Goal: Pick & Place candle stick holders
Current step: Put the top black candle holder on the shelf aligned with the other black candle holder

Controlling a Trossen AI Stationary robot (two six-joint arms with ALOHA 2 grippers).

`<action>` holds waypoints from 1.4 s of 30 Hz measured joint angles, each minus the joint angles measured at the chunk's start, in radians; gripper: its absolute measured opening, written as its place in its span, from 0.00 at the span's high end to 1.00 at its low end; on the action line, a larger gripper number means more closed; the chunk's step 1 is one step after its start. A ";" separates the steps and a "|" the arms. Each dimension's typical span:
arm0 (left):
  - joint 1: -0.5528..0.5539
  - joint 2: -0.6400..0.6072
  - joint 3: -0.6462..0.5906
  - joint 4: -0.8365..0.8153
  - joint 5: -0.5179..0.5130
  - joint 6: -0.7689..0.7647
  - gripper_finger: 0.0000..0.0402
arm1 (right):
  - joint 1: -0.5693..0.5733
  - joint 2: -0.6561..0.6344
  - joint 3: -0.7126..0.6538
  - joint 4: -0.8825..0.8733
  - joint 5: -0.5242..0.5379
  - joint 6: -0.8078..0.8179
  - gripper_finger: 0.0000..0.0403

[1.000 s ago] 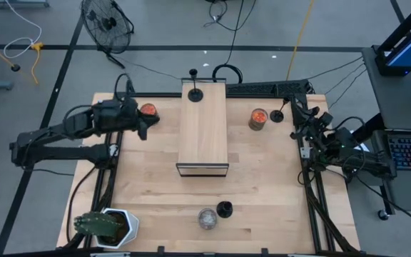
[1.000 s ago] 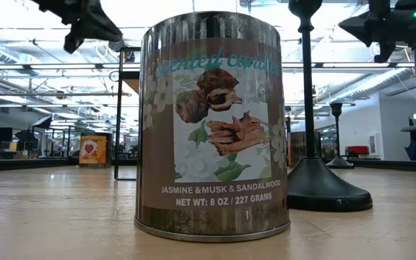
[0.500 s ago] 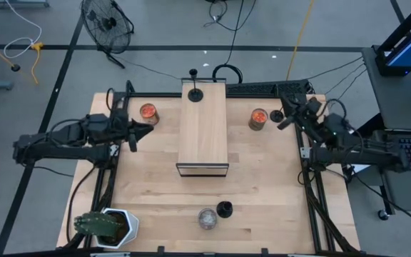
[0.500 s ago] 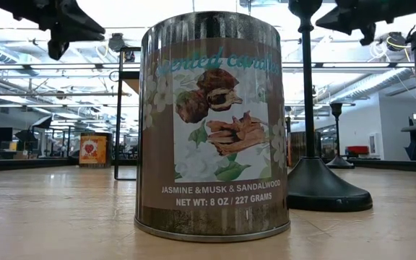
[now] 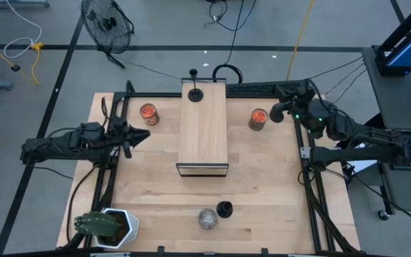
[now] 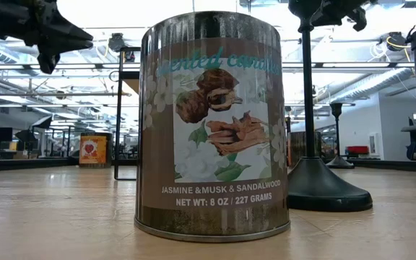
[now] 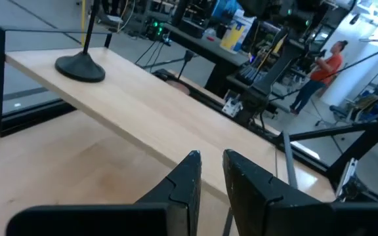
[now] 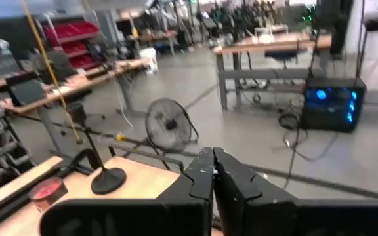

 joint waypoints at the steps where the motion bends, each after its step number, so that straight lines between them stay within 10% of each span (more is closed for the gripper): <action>1: -0.001 -0.016 -0.009 -0.005 0.000 0.005 0.82 | -0.004 0.016 0.027 -0.042 0.006 0.022 1.00; 11: -0.001 -0.108 -0.055 -0.076 0.021 -0.016 0.82 | -0.098 0.172 0.234 -0.447 -0.004 0.269 1.00; 21: -0.001 -0.110 -0.055 -0.147 0.029 -0.052 0.82 | -0.322 0.319 0.354 -0.823 -0.309 0.436 1.00; 28: -0.001 -0.110 -0.055 -0.162 0.029 -0.074 0.82 | -0.447 0.368 0.381 -0.843 -0.496 0.320 1.00; 42: -0.001 -0.110 -0.055 -0.162 0.029 -0.072 0.82 | -0.600 0.363 0.381 -0.873 -0.548 0.174 1.00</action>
